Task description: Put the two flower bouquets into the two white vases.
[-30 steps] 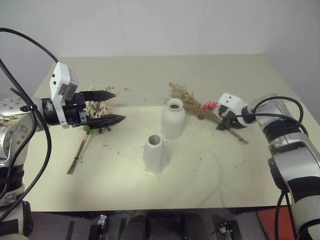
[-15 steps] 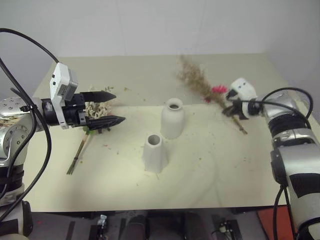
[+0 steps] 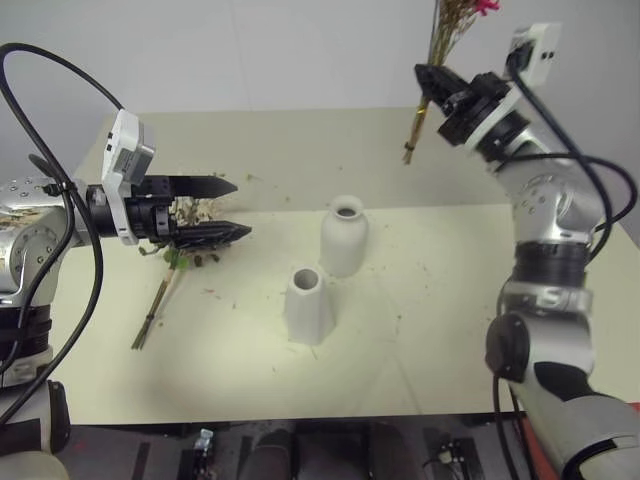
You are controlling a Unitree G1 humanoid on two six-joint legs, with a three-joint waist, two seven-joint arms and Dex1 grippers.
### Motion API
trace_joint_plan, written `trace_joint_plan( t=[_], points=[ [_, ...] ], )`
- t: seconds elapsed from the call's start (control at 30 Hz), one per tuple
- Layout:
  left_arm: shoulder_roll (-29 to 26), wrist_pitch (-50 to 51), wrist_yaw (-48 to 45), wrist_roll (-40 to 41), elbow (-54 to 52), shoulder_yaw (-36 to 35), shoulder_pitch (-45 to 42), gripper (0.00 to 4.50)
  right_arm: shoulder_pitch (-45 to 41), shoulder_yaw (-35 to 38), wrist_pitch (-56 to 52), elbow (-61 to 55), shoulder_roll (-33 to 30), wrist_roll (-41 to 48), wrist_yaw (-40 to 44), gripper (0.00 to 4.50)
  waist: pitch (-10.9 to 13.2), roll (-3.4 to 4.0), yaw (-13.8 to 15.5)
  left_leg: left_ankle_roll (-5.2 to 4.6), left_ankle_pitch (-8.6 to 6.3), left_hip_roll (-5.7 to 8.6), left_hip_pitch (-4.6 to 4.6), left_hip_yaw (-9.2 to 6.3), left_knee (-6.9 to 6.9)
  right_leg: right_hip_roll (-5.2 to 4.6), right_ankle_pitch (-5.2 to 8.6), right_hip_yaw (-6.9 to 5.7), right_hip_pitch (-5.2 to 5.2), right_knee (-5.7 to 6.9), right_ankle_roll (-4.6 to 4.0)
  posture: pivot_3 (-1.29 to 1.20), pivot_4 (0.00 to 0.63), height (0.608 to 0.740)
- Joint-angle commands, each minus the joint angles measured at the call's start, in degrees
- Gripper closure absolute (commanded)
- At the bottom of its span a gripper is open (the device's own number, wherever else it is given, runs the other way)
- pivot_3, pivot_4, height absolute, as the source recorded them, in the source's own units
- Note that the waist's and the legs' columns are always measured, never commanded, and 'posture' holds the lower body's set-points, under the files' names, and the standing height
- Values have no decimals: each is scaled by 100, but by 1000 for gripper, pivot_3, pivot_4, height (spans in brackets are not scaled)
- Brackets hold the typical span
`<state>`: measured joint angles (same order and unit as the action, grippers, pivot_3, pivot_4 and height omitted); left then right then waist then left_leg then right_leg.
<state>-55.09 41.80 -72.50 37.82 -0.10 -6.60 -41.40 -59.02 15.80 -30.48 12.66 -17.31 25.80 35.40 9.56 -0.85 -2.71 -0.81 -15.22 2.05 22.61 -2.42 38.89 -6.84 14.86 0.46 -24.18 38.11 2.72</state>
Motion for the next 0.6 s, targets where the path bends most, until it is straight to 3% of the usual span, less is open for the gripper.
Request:
trace_joint_plan(
  t=[0.03, 0.6],
  points=[
    [-100, -68, -112, -59, 14, -8, -160, 0, 167, -105, -126, -888, 139, 295, -246, 4477, 0, 0, -1, 0, 0, 0, 0, 0, 0, 0, 0, 0, -1, 0, 0, 0, 150, 740],
    [-69, -126, -236, -270, 85, 65, -189, 0, 921, -729, -119, -1768, 775, 679, -564, 4477, 0, 0, -102, 0, 0, -13, -2, 0, 2, 28, 0, 21, -3, 2, -1, 0, 150, 740]
  ],
)
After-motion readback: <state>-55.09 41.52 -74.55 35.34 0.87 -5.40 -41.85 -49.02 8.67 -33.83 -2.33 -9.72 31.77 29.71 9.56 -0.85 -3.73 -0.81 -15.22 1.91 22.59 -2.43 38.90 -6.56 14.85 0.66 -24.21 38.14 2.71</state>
